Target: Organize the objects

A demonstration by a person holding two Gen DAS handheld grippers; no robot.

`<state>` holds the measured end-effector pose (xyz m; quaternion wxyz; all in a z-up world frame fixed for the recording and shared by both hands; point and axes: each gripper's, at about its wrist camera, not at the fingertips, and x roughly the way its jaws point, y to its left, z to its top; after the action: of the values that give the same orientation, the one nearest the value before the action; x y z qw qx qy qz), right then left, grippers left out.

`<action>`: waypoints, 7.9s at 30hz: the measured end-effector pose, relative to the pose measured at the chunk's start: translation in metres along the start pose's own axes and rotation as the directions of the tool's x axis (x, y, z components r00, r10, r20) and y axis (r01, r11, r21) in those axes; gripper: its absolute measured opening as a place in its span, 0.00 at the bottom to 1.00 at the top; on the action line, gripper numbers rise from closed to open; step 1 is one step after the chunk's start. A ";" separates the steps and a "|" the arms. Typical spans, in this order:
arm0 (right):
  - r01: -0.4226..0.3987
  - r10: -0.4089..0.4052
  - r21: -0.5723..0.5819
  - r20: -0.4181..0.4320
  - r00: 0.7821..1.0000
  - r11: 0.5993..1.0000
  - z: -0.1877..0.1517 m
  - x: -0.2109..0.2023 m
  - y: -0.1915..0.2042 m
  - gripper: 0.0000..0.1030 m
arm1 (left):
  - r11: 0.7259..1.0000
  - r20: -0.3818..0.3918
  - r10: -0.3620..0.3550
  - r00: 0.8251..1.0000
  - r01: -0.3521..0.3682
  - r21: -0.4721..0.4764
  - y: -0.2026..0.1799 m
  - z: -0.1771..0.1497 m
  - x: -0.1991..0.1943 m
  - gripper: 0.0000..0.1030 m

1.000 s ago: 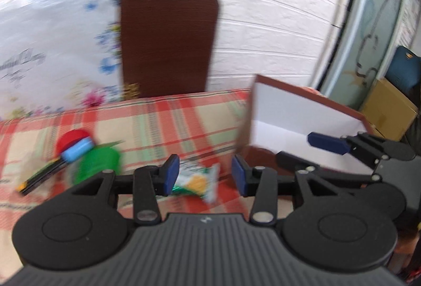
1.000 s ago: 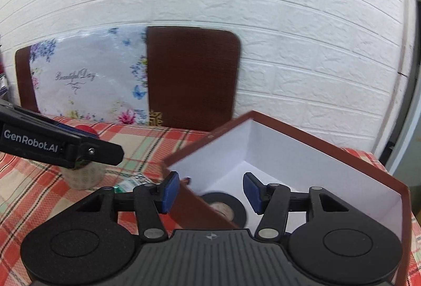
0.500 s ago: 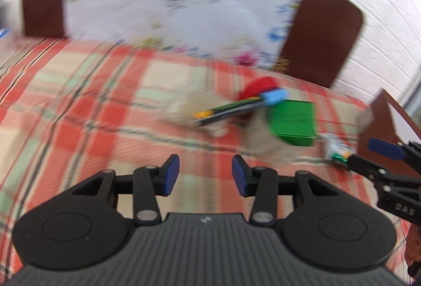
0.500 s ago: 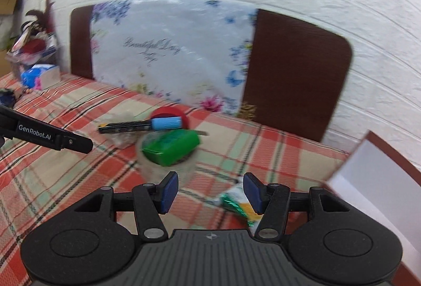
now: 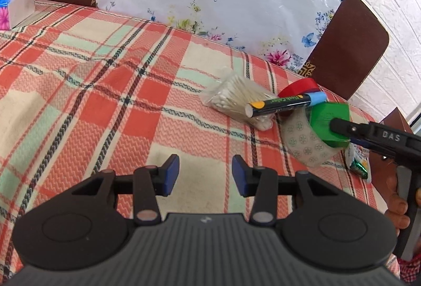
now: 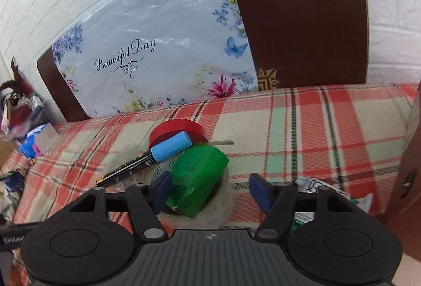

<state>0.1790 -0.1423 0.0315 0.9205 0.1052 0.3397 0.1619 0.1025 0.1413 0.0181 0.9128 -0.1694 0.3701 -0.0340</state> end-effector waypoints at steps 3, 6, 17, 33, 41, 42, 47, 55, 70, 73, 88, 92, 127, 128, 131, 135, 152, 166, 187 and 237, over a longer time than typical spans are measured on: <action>-0.022 0.023 -0.013 0.011 1.000 1.000 -0.002 -0.005 0.005 0.35 | 1.000 0.002 -0.015 1.000 0.015 -0.005 -0.004 0.001 -0.003 0.45; -0.080 0.079 0.048 0.022 0.997 0.996 -0.003 -0.027 -0.007 0.17 | 0.999 0.000 -0.050 0.999 0.050 0.004 -0.014 0.000 -0.007 0.45; -0.220 0.247 0.279 -0.063 0.967 0.935 -0.086 -0.094 -0.049 0.21 | 0.965 -0.101 -0.213 0.972 0.226 0.132 -0.095 -0.021 0.000 0.60; 0.077 -0.086 -0.286 -0.019 0.996 0.955 -0.138 -0.107 -0.014 0.78 | 0.915 -0.236 -0.220 0.947 0.284 0.285 -0.171 -0.053 0.046 0.45; 0.085 -0.067 -0.309 0.068 0.995 0.947 -0.119 -0.108 -0.013 0.59 | 0.888 -0.192 -0.292 0.937 0.340 0.311 -0.197 -0.029 0.018 0.32; 0.103 -0.072 -0.321 0.107 0.992 0.941 -0.115 -0.115 -0.013 0.59 | 0.878 -0.172 -0.313 0.934 0.354 0.322 -0.204 -0.023 0.012 0.32; 0.218 -0.121 -0.318 0.298 0.947 0.923 -0.088 -0.153 -0.029 0.60 | 0.815 -0.100 -0.402 0.910 0.405 0.415 -0.262 -0.001 -0.008 0.33; 0.404 -0.292 -0.200 0.428 0.855 0.892 -0.054 -0.181 -0.094 0.60 | 0.774 -0.088 -0.404 0.910 0.392 0.497 -0.345 -0.009 0.012 0.54; 0.490 -0.437 -0.039 0.397 0.807 0.871 -0.049 -0.178 -0.135 0.80 | 0.794 -0.040 -0.285 0.958 0.260 0.550 -0.341 -0.030 0.013 0.56; 0.488 -0.427 -0.051 0.412 0.805 0.872 -0.054 -0.181 -0.114 0.80 | 0.799 -0.031 -0.266 0.963 0.239 0.552 -0.335 -0.033 0.008 0.56; 0.495 -0.434 -0.044 0.416 0.799 0.868 -0.073 -0.191 -0.082 0.81 | 0.838 0.002 -0.204 0.979 0.173 0.517 -0.293 -0.041 -0.012 0.59; 0.520 -0.460 -0.035 0.417 0.784 0.854 -0.078 -0.196 -0.084 0.81 | 0.846 0.011 -0.184 0.983 0.153 0.510 -0.284 -0.046 -0.016 0.59; 0.747 -0.523 -0.349 0.548 0.653 0.566 -0.051 -0.165 -0.132 0.87 | 0.942 -0.017 0.026 1.000 -0.019 0.336 -0.144 -0.077 -0.030 0.63; 0.753 -0.519 -0.358 0.559 0.647 0.553 -0.052 -0.168 -0.128 0.87 | 0.947 -0.011 0.034 0.999 -0.029 0.320 -0.134 -0.078 -0.033 0.63; 0.774 -0.507 -0.320 0.608 0.610 0.547 -0.044 -0.184 -0.111 0.89 | 0.960 0.013 0.068 0.998 -0.069 0.271 -0.105 -0.078 -0.041 0.63; 0.710 -0.404 -0.278 0.665 0.628 0.647 -0.034 -0.206 -0.072 0.93 | 0.960 0.060 0.149 0.987 -0.159 0.230 -0.067 -0.079 -0.049 0.64; -0.051 0.049 -0.228 -0.016 0.999 0.972 -0.075 -0.024 0.118 0.44 | 0.958 0.249 0.273 0.929 -0.286 0.016 0.067 -0.080 -0.079 0.77; -0.075 0.077 0.022 -0.091 0.993 0.997 -0.049 0.044 0.142 0.17 | 0.964 0.250 0.248 0.936 -0.265 0.034 0.065 -0.083 -0.076 0.83; -0.130 0.122 -0.076 -0.098 0.988 0.989 -0.141 -0.097 0.051 0.15 | 0.993 -0.128 -0.078 0.989 0.088 0.078 -0.080 -0.062 -0.017 0.55; 0.285 -0.327 0.162 0.474 0.817 0.945 -0.075 -0.199 -0.122 0.41 | 0.811 0.051 -0.351 0.935 0.277 0.515 -0.293 -0.031 -0.027 0.41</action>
<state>0.0144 -0.3220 0.0559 0.9852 0.1253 0.1117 -0.0349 0.0801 -0.1378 0.1134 0.9310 0.0118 0.2488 -0.2668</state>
